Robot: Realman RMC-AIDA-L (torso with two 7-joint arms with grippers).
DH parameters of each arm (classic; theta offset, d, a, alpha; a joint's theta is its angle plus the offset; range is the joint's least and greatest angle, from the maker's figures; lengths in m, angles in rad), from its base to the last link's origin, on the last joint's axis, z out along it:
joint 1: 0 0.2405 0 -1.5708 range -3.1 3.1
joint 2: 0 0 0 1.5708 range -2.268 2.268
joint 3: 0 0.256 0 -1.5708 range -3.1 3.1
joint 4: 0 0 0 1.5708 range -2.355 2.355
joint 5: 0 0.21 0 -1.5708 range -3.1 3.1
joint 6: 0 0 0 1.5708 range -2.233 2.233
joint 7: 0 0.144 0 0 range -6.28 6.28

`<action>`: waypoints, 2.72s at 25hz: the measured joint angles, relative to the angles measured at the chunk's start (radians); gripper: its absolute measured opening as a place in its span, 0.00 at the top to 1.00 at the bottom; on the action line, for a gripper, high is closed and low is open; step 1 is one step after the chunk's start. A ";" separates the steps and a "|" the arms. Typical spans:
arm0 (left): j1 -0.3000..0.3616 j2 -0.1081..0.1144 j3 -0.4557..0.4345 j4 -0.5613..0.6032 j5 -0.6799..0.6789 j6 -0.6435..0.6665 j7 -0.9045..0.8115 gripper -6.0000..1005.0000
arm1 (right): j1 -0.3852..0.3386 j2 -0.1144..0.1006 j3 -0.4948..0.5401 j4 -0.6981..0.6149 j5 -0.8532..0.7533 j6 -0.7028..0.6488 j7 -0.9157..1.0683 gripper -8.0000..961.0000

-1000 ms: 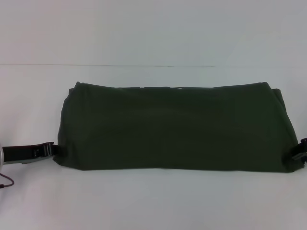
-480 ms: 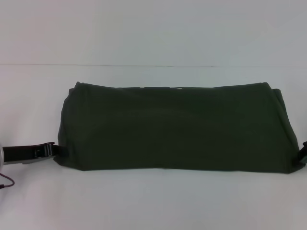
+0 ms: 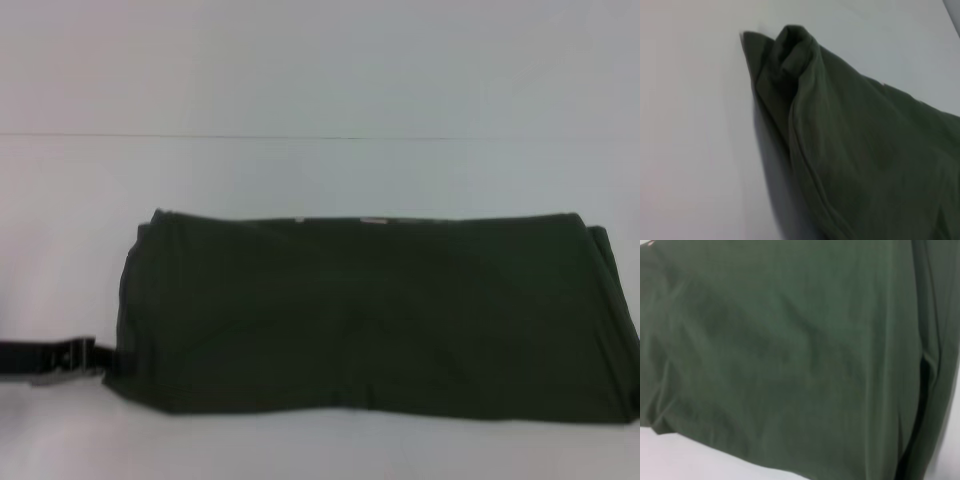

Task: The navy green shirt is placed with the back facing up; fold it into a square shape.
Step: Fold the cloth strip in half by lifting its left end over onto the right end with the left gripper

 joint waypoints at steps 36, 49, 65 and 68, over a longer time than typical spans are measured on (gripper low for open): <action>0.050 0.011 -0.196 0.057 0.153 0.172 0.046 0.66 | -0.091 -0.022 0.266 -0.174 0.097 -0.254 -0.233 0.52; 0.008 0.068 -0.330 0.070 0.091 0.263 -0.085 0.09 | -0.040 0.125 0.203 -0.095 0.429 -0.189 -0.921 0.06; -0.011 0.069 -0.263 -0.009 0.106 0.163 -0.189 0.06 | 0.014 0.210 -0.093 0.128 0.503 0.156 -1.374 0.03; -0.023 0.072 -0.266 -0.049 0.098 0.151 -0.187 0.06 | 0.015 0.209 -0.100 0.150 0.508 0.185 -1.387 0.03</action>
